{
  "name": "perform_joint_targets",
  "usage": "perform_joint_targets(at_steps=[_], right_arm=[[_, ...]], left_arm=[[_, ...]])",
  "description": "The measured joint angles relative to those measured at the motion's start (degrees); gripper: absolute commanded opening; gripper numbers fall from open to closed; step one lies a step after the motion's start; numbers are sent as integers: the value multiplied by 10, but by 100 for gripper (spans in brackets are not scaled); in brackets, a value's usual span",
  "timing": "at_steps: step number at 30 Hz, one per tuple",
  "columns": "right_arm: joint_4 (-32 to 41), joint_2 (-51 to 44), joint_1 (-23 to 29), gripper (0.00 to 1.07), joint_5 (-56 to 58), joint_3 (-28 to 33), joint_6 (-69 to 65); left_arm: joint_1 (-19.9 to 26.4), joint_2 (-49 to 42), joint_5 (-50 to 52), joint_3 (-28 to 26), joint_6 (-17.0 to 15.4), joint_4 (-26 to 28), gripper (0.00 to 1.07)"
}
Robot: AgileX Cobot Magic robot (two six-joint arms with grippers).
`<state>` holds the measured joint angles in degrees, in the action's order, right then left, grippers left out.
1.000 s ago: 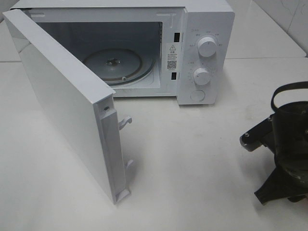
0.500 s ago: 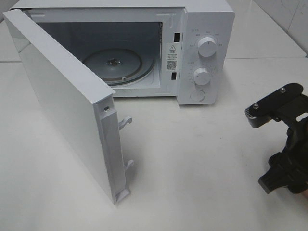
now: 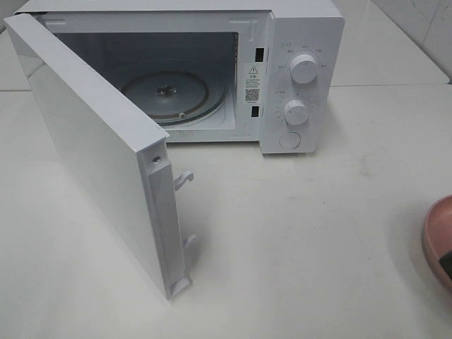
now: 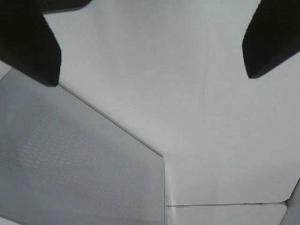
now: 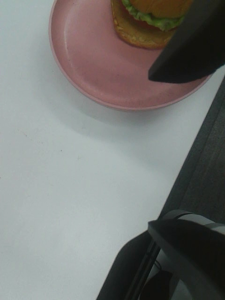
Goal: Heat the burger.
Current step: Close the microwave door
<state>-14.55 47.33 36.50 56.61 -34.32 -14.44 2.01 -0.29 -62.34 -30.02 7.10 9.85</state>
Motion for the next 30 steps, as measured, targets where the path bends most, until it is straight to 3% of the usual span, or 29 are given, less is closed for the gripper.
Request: perform_joint_targets(at_steps=[15,30], right_arm=[[4,-229,-12,76,52,5,11],[62,-426,-174,76,14,56,61]], left_arm=[[0,0,0,0,0,0,99],[0,0,0,0,0,0,99]])
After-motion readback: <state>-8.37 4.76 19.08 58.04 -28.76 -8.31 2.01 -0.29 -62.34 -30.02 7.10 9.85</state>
